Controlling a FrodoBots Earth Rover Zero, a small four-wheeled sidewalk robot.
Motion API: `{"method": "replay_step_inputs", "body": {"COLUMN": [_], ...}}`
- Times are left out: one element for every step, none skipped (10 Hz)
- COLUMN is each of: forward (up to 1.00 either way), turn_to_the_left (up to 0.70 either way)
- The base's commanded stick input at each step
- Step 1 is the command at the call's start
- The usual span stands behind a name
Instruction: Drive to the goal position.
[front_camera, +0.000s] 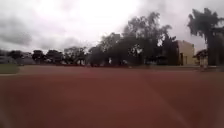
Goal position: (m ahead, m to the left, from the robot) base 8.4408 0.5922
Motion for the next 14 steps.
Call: {"method": "replay_step_inputs", "body": {"forward": [0.70,0.70,0.70,0.70,0.70,0.70,0.70,0.70,0.70,0.70,0.70,0.70,0.70,0.70], "turn_to_the_left": [0.00,0.00,0.00,0.00,0.00,0.00,0.00,0.00,0.00,0.00,0.00,0.00,0.00,0.00]}}
